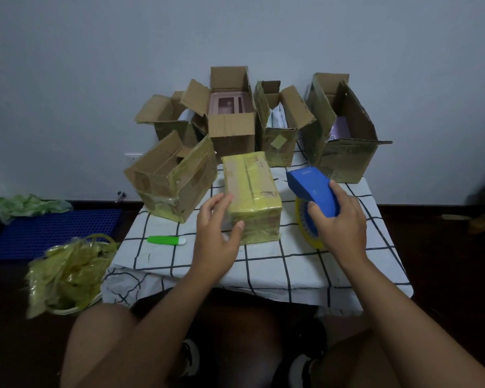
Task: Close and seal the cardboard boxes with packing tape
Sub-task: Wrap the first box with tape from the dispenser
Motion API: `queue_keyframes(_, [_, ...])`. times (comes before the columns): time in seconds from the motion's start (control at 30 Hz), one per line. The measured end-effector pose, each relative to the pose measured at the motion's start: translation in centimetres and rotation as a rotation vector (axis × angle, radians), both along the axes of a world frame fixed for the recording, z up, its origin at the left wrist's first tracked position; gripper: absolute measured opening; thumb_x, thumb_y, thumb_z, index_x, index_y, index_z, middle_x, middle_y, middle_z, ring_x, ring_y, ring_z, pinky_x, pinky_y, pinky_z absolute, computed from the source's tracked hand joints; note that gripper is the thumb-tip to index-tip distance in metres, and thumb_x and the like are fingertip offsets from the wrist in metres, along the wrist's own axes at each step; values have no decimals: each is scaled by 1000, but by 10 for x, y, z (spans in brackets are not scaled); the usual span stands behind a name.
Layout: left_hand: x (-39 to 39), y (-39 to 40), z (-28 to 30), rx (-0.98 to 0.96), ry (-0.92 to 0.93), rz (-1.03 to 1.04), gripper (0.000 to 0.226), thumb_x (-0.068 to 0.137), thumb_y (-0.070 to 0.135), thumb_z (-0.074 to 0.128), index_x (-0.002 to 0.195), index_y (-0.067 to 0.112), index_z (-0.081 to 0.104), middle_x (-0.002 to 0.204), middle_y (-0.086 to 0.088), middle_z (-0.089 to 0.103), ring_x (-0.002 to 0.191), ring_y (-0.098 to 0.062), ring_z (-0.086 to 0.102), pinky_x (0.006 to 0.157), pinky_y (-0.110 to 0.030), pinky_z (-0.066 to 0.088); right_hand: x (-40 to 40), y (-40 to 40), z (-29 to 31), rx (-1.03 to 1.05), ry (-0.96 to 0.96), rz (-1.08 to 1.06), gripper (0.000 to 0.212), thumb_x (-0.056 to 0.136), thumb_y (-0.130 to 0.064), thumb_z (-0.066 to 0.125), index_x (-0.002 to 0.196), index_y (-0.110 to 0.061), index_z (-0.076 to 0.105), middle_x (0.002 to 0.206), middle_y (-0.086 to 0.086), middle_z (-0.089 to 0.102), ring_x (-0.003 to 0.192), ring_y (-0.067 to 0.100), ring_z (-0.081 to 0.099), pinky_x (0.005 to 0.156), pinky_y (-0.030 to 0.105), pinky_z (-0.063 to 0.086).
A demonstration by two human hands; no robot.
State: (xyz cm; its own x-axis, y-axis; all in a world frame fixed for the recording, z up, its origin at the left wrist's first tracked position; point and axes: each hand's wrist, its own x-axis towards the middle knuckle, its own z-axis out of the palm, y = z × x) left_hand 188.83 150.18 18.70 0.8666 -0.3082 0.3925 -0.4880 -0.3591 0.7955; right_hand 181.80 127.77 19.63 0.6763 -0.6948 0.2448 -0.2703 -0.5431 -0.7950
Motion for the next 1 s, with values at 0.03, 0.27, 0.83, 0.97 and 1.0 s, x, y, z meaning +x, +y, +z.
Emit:
queue_keyframes(0.03, [-8, -2, -3, -63, 9, 69, 48, 91, 9, 64, 136, 22, 51, 137, 2, 41, 127, -8, 41, 101, -11, 36, 0, 0, 0, -1, 0, 0, 66, 89, -42, 65, 150, -30, 40, 113, -5, 45, 97, 9, 41, 81, 28, 34])
queue_keyframes(0.27, [-59, -20, -29, -179, 86, 209, 29, 92, 17, 56, 120, 28, 55, 116, 15, 52, 108, 1, 52, 95, -32, 49, 1, 0, 1, -15, -1, -3, 66, 90, -42, 65, 149, -29, 41, 116, 0, 48, 97, 10, 41, 81, 28, 34])
queue_keyframes(0.83, [-36, -47, -14, -289, 257, 326, 48, 97, 23, 58, 141, 12, 42, 130, 2, 42, 116, -10, 48, 77, 4, 34, -1, 1, 1, -14, -11, -2, 66, 89, -41, 66, 149, -28, 41, 122, 3, 51, 98, 7, 38, 81, 27, 32])
queue_keyframes(0.97, [-21, -48, -9, -304, 274, 375, 38, 98, 31, 57, 131, 16, 48, 118, 10, 44, 109, -4, 48, 77, -4, 38, -1, 1, 0, -18, -14, 0, 66, 90, -41, 66, 149, -27, 41, 125, 3, 51, 99, 6, 38, 81, 27, 32])
queue_keyframes(1.0, [-17, -48, -9, -304, 280, 387, 36, 98, 32, 56, 130, 16, 50, 117, 10, 45, 107, -4, 49, 81, -7, 39, -1, 0, 0, -19, -14, 1, 67, 89, -41, 66, 149, -27, 41, 125, 3, 51, 99, 6, 38, 82, 27, 32])
